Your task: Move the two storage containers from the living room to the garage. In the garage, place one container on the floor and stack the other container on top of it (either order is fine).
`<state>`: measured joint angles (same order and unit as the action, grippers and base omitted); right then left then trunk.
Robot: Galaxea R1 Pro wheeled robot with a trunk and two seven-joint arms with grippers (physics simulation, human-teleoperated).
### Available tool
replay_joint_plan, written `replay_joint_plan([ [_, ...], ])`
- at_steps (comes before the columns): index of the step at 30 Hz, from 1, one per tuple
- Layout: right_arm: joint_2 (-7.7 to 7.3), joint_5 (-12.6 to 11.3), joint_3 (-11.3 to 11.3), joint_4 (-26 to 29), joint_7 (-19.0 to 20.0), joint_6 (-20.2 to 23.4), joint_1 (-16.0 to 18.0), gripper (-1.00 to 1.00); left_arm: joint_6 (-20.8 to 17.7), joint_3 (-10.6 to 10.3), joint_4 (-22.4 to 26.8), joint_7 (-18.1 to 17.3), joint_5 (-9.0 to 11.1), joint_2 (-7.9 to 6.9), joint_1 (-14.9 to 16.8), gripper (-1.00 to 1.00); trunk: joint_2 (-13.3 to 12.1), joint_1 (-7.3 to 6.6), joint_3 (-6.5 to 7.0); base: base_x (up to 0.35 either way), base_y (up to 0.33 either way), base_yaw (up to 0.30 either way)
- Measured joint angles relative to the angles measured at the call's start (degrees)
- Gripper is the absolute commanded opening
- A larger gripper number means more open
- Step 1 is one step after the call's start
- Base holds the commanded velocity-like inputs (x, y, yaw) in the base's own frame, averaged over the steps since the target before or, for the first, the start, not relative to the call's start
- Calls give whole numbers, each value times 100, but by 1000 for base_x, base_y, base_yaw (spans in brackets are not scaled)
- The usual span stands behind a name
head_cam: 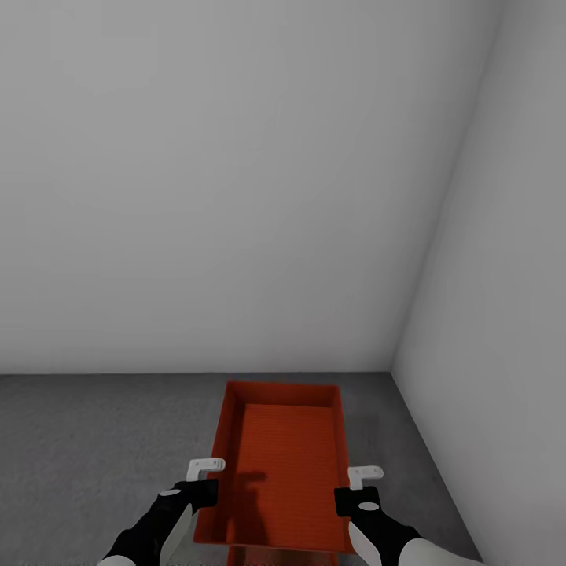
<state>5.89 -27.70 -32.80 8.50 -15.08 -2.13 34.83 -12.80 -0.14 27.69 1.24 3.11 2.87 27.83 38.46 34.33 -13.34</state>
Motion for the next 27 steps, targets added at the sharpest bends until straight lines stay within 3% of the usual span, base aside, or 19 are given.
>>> replay_joint_plan([
  [27, 0, -13, -11, -3, 0, 2, 1, -100, -7, 0, 1, 7, 9, 1, 0, -100, 1085, 594, -733, 0, 0, 0],
])
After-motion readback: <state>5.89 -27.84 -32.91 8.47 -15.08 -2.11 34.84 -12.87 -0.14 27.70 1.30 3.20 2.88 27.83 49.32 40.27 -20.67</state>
